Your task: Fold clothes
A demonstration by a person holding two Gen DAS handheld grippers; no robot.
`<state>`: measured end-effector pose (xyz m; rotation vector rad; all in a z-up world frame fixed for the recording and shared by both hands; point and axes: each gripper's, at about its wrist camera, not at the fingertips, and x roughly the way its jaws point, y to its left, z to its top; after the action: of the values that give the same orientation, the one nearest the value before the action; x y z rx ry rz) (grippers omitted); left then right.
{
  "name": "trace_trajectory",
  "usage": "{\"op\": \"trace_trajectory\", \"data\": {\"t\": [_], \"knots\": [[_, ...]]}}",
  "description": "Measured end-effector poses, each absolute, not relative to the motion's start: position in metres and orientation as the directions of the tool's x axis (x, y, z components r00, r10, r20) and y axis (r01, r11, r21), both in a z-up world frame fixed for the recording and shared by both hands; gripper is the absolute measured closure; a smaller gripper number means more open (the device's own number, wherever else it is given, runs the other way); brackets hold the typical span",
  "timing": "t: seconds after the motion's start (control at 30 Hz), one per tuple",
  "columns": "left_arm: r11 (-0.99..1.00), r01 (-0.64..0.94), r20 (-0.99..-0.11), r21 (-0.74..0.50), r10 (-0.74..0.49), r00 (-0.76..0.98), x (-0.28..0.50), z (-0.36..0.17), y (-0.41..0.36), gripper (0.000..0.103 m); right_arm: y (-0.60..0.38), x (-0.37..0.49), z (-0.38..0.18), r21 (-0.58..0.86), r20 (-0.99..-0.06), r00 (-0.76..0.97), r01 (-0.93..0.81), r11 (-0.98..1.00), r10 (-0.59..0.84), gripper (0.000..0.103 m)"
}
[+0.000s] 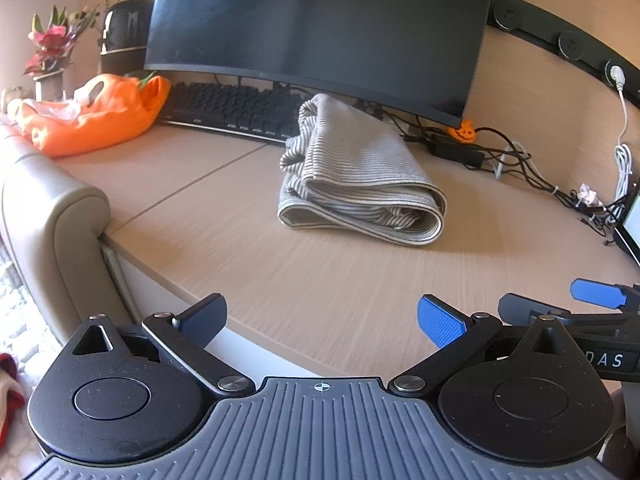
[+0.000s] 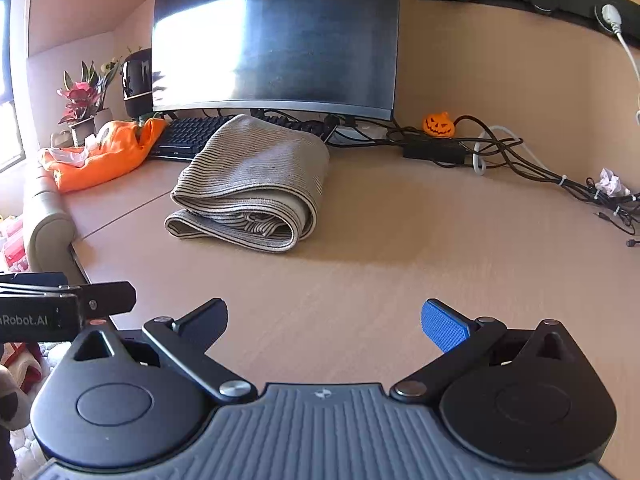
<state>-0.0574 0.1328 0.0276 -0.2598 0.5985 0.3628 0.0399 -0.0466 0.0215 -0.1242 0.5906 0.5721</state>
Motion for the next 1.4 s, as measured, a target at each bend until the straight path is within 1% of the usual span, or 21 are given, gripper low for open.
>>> {"op": "trace_trajectory", "data": {"t": [0.9,1.4], "knots": [[0.917,-0.379,-0.610,-0.126,0.230,0.758,-0.0560,0.0232,0.1270,0.000,-0.0533,0.0399,0.0163,0.059,-0.586,0.665,-0.535,0.843,0.463,0.000],[0.914,-0.386,-0.605,-0.122,0.240,0.759,-0.0578,0.0248,0.1273,0.000,-0.0550,0.0421,0.0161,0.071,-0.589,0.662,-0.530,0.845,0.464,0.000]]}}
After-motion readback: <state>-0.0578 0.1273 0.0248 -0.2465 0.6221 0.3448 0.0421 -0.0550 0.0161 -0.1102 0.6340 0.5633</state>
